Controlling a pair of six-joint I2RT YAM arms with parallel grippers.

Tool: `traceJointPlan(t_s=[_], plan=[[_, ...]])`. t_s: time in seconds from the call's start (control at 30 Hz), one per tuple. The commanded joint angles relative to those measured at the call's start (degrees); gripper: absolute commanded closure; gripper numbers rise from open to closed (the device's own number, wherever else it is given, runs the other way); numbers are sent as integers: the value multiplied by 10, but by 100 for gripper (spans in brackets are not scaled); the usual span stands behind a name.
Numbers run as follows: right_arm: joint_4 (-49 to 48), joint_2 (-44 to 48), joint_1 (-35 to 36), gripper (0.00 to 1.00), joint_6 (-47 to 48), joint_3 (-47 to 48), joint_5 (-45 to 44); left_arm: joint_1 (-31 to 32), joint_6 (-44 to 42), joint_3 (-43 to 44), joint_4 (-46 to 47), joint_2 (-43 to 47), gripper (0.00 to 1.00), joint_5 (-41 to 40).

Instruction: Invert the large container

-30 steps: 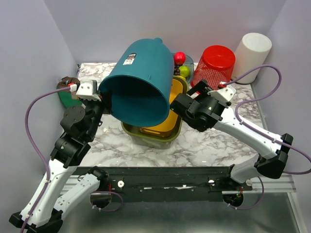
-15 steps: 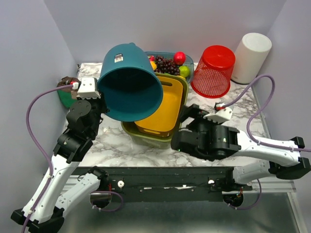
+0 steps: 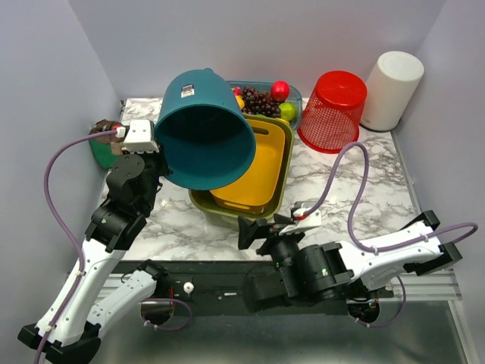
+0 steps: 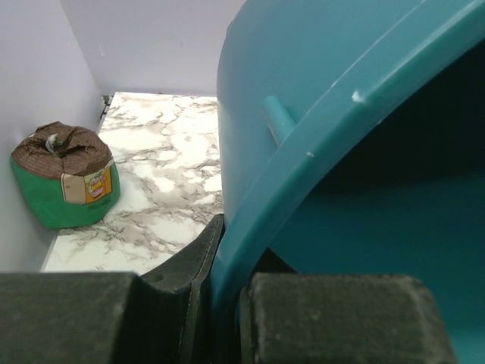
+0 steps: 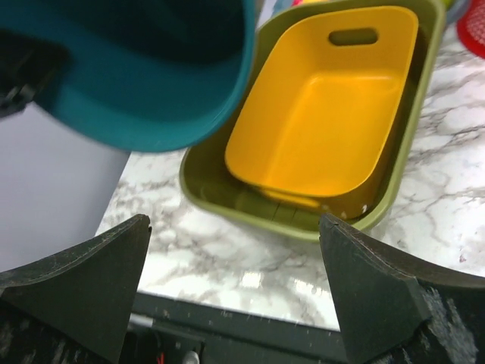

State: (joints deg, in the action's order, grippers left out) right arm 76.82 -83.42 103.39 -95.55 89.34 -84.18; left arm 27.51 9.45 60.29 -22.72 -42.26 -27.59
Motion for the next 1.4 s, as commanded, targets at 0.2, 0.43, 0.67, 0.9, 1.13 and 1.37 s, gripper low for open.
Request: traceJointPlan(t_s=[0.2,0.43,0.67,0.9,1.13,1.37], plan=[[105,106,21,0,6,-41,-98,2,38,10,84,9,100,26],[105,149,-2,0,-36,-63,-107,2,55,-1,98,-2,100,36],[105,180,3,0,-108,-116,-106,2,61,-1,99,-11,100,55],[105,145,40,0,-81,-85,-107,1,66,-5,106,-13,100,61],[105,243,-3,0,-84,-217,-107,2,70,0,103,-18,100,69],[105,280,-198,0,-191,-455,-48,2,77,4,94,-12,100,72]])
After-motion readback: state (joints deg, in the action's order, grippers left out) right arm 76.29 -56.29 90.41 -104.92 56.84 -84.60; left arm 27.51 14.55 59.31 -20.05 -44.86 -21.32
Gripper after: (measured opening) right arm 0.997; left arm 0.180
